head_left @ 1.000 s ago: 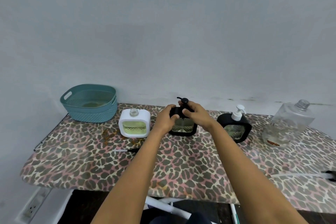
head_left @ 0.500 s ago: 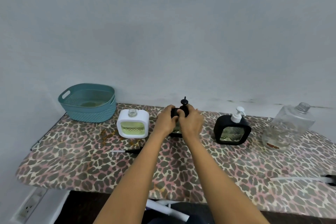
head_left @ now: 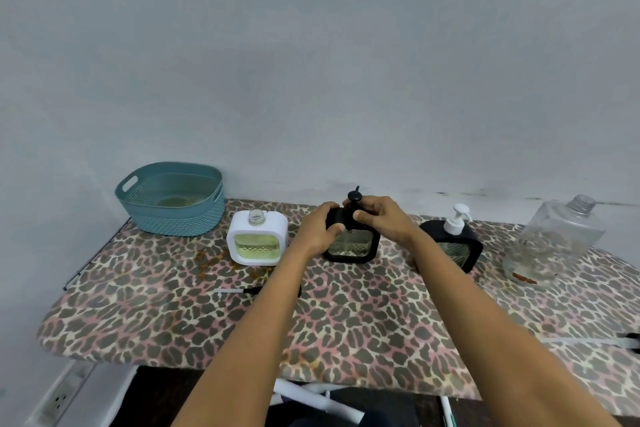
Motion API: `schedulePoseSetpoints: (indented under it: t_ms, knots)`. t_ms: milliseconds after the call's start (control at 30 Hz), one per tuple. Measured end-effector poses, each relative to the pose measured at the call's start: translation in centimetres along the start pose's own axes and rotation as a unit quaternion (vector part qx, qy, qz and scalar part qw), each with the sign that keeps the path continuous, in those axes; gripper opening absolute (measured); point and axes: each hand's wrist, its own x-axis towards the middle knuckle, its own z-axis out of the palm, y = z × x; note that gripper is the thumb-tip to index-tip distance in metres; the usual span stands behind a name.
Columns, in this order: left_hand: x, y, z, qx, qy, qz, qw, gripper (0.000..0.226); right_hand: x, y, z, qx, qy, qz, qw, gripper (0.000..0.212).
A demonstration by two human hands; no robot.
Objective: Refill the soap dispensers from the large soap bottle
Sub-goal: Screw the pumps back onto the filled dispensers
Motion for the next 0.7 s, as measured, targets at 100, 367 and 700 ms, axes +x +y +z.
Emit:
schedulePoseSetpoints:
  t_ms: [100, 367, 700]
  knots:
    - [-0.1, 0.1, 0.2, 0.013, 0.000, 0.011, 1.000, 0.044, -0.6, 0.5, 1.1, -0.036, 0.079, -0.029, 0.996, 0.028]
    - [0.2, 0.0, 1.3, 0.038, 0.037, 0.017, 0.998, 0.038, -0.7, 0.2, 4.9, -0.166, 0.246, 0.002, 0.955, 0.029]
    - [0.1, -0.1, 2.1, 0.018, 0.059, 0.020, 0.998, 0.028, -0.7, -1.2, 7.8, -0.189, 0.356, 0.093, 0.911, 0.037]
